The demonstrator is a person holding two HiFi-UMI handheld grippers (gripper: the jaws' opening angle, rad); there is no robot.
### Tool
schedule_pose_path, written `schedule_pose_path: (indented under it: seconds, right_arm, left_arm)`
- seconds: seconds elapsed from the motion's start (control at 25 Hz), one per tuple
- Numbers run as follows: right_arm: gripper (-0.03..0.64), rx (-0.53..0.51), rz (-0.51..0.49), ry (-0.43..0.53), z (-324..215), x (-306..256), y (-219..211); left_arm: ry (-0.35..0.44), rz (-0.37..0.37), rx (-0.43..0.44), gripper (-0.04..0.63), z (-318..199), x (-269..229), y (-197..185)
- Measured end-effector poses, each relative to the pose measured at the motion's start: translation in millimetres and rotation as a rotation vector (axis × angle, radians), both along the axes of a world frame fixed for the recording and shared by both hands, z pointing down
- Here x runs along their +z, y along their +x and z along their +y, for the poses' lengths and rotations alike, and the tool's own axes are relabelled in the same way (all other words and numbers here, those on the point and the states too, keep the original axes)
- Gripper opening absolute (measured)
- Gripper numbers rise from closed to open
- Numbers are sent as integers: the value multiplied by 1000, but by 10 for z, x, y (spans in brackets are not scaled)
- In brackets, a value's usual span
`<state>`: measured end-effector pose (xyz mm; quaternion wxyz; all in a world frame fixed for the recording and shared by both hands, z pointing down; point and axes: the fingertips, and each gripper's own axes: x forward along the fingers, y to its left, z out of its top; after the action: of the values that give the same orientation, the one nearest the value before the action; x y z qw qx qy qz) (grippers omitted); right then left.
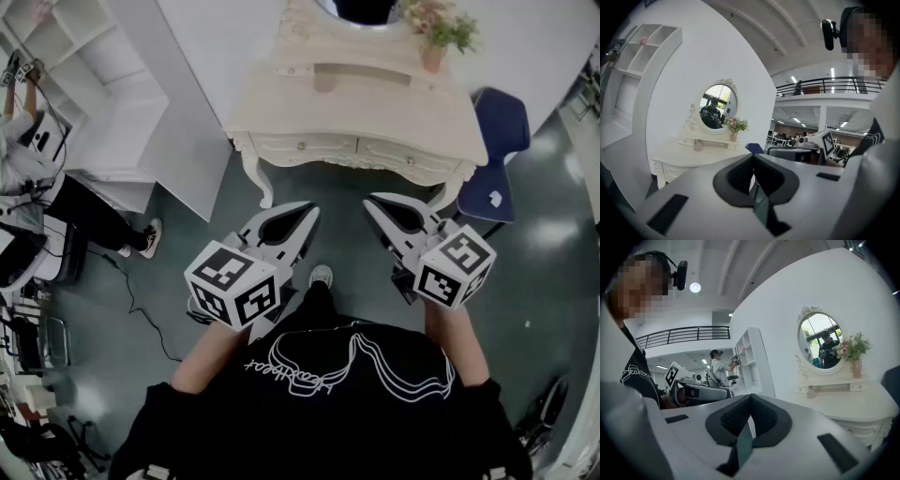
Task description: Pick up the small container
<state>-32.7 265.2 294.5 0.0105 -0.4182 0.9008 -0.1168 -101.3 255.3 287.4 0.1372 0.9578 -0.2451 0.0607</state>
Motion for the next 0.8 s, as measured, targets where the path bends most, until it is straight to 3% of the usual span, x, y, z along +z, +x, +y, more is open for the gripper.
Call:
schedule_pose_path:
  seconds: [0.4,0.8]
  right_arm:
    - [5,3,7,19,68,-52,70]
    - [5,39,-43,-40,-71,79,178]
  left_arm:
    - [14,-4,8,3,70,-25,84]
    - [-11,-6,36,3,-54,57,183]
